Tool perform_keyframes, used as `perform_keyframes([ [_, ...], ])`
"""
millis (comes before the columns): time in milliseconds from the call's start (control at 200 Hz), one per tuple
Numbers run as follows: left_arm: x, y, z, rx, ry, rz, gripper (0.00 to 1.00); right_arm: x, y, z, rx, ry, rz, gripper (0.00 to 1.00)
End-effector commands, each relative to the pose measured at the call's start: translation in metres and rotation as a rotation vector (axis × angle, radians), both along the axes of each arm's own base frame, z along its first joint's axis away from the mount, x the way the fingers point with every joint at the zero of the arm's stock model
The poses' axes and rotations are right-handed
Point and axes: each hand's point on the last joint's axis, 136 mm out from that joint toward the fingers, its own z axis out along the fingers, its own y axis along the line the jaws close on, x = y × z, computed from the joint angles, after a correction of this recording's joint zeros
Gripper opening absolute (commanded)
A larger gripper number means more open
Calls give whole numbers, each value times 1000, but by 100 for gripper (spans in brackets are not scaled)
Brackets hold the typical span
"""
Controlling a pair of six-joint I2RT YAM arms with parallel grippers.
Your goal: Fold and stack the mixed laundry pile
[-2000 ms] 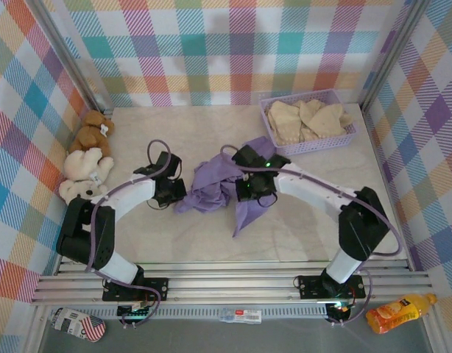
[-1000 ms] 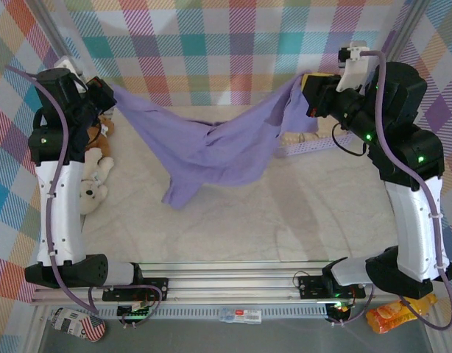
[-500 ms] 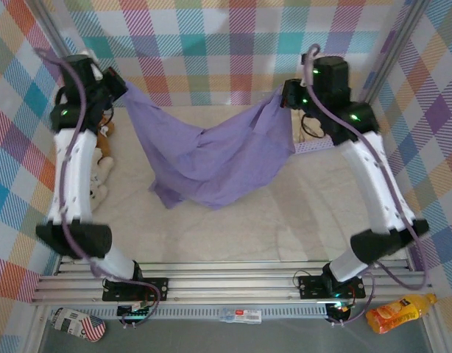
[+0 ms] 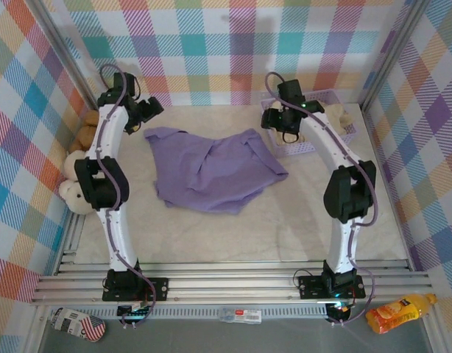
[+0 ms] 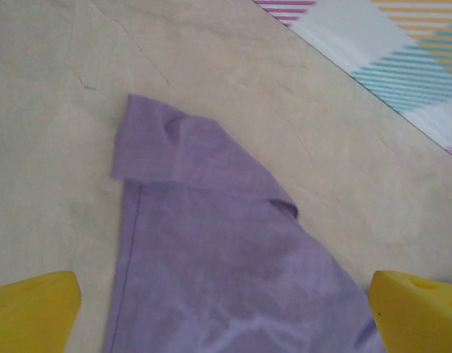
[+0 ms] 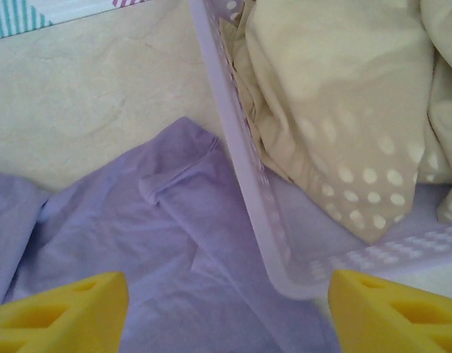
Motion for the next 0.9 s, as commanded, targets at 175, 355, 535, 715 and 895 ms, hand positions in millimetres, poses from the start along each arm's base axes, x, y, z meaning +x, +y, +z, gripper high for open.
perform_keyframes([
  [175, -143, -68, -16, -115, 29, -160, 100, -107, 5, -36, 129, 159, 8, 73],
  [355, -223, -81, -86, -124, 192, -134, 96, -142, 18, -96, 162, 318, -9, 73],
  [535, -242, -79, -127, -81, 251, -104, 83, -135, 41, -137, 221, 411, -38, 73],
  [715, -221, -75, -149, -69, 226, -23, 59, -121, 60, -157, 247, 437, -61, 69],
  [895, -192, -72, -156, -35, 212, 10, 32, -119, 61, -166, 207, 435, -49, 57],
])
